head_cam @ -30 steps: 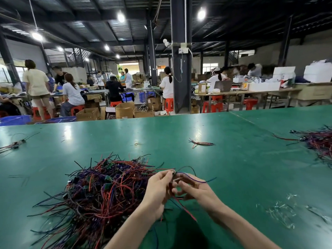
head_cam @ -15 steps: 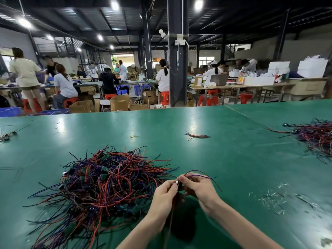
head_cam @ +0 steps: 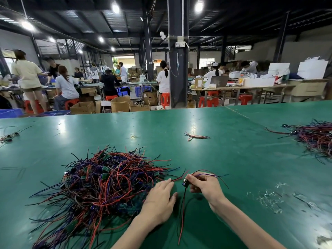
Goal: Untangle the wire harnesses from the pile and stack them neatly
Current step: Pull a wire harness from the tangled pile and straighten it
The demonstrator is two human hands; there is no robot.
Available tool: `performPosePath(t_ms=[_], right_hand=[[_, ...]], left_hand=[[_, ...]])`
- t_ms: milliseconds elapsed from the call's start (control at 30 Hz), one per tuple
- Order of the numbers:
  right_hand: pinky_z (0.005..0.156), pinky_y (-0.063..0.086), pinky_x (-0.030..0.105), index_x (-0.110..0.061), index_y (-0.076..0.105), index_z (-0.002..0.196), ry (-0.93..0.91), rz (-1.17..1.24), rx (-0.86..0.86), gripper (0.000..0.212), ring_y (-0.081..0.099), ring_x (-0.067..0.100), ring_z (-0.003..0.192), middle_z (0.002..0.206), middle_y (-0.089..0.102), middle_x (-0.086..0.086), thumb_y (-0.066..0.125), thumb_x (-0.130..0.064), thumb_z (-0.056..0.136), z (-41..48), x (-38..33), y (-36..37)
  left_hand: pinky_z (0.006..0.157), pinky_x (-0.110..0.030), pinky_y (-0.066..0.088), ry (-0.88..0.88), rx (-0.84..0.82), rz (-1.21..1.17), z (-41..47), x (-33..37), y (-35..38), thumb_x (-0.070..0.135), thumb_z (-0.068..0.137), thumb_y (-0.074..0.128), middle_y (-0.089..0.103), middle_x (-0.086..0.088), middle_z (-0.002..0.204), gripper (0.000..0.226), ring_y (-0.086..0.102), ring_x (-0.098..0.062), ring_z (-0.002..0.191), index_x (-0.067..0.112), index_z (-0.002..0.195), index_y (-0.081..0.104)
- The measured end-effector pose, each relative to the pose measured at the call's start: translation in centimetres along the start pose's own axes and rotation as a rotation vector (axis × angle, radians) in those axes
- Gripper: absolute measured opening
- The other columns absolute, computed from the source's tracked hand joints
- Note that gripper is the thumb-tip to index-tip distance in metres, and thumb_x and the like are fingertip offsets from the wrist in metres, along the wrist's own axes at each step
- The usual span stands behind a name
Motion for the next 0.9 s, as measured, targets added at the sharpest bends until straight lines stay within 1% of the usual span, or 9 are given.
performPosePath(t_ms=[133, 333, 533, 600, 667, 733, 800, 833, 900], right_hand=[[0.051, 0.052, 0.024, -0.010, 0.068, 0.064, 0.014, -0.025, -0.004, 0.018, 0.055, 0.010, 0.048, 0.060, 0.065, 0.003, 0.073, -0.011, 0.081, -0.2, -0.2, 0.2], [0.043, 0.037, 0.021, -0.012, 0.065, 0.070, 0.074, -0.070, -0.031, 0.016, 0.053, 0.014, 0.044, 0.057, 0.061, 0.001, 0.071, -0.017, 0.084, -0.8, 0.3, 0.4], [0.043, 0.044, 0.023, -0.012, 0.069, 0.068, 0.058, -0.068, -0.059, 0.015, 0.054, 0.014, 0.045, 0.056, 0.061, 0.001, 0.073, -0.014, 0.082, -1.0, -0.2, 0.6], [0.044, 0.046, 0.023, -0.009, 0.068, 0.070, 0.061, -0.041, -0.072, 0.012, 0.054, 0.013, 0.045, 0.056, 0.061, 0.001, 0.075, -0.011, 0.080, -1.0, -0.4, 0.6], [0.045, 0.048, 0.023, -0.008, 0.067, 0.069, 0.060, -0.041, -0.091, 0.013, 0.053, 0.013, 0.044, 0.056, 0.061, 0.002, 0.076, -0.009, 0.078, -1.0, -0.6, 0.7], [0.046, 0.049, 0.023, -0.007, 0.067, 0.068, 0.062, -0.038, -0.128, 0.013, 0.053, 0.013, 0.044, 0.058, 0.061, 0.005, 0.076, -0.009, 0.077, -1.0, -0.9, 0.9], [0.047, 0.049, 0.023, -0.005, 0.067, 0.068, 0.062, -0.040, -0.196, 0.013, 0.056, 0.013, 0.047, 0.062, 0.064, 0.007, 0.078, -0.012, 0.073, -1.2, -1.2, 1.4], [0.048, 0.049, 0.023, -0.004, 0.067, 0.068, 0.061, -0.037, -0.230, 0.014, 0.057, 0.013, 0.049, 0.063, 0.065, 0.008, 0.077, -0.013, 0.071, -1.4, -1.2, 1.7], [0.047, 0.049, 0.022, -0.002, 0.067, 0.069, 0.062, -0.010, -0.265, 0.011, 0.057, 0.012, 0.048, 0.061, 0.065, 0.007, 0.073, -0.008, 0.076, -1.6, -1.2, 2.1]], left_hand=[[0.115, -0.025, 0.012, -0.099, 0.002, -0.002, 0.4, -1.6, -0.6, 0.041, 0.101, 0.030, 0.020, 0.005, 0.157, 0.054, 0.013, -0.009, 0.143, 0.015, 0.149, 0.025], [0.115, -0.024, 0.009, -0.162, 0.011, 0.007, 0.9, -3.2, -0.5, 0.043, 0.101, 0.030, 0.021, 0.002, 0.157, 0.058, 0.014, -0.012, 0.143, 0.011, 0.149, 0.024], [0.115, -0.025, 0.008, -0.264, 0.024, 0.020, 0.9, -4.8, -1.1, 0.040, 0.102, 0.028, 0.019, 0.000, 0.157, 0.057, 0.014, -0.013, 0.143, 0.009, 0.149, 0.023], [0.114, -0.024, 0.012, -0.286, 0.085, -0.028, 0.6, -4.5, -1.6, 0.037, 0.103, 0.029, 0.027, -0.003, 0.155, 0.053, 0.020, -0.015, 0.142, 0.007, 0.146, 0.031], [0.109, -0.021, 0.024, -0.274, 0.249, -0.215, -0.1, -3.2, -2.3, 0.031, 0.102, 0.035, 0.049, -0.004, 0.140, 0.043, 0.039, -0.016, 0.133, 0.006, 0.133, 0.051], [0.090, -0.014, 0.039, -0.226, 0.313, -0.587, -0.7, -1.5, -2.8, 0.023, 0.100, 0.044, 0.067, 0.001, 0.108, 0.031, 0.059, -0.014, 0.104, 0.007, 0.109, 0.069], [0.079, -0.020, 0.048, -0.197, 0.149, -1.007, -0.7, 0.4, -2.7, 0.017, 0.098, 0.048, 0.072, -0.007, 0.097, 0.027, 0.063, -0.013, 0.085, 0.006, 0.097, 0.073], [0.076, -0.026, 0.050, -0.189, 0.079, -1.113, -0.7, 1.0, -2.5, 0.014, 0.097, 0.050, 0.072, -0.011, 0.093, 0.025, 0.062, -0.014, 0.079, 0.004, 0.096, 0.072], [0.065, -0.025, 0.050, -0.185, 0.027, -1.185, -0.8, 1.5, -2.3, 0.006, 0.094, 0.054, 0.072, -0.009, 0.083, 0.018, 0.062, -0.014, 0.069, 0.002, 0.094, 0.071]])
Point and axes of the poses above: each hand's wrist, its own z-axis towards the middle knuckle, its own y-axis out of the palm, x = y × z, the point moved 4 cm from there along z, towards the middle knuckle
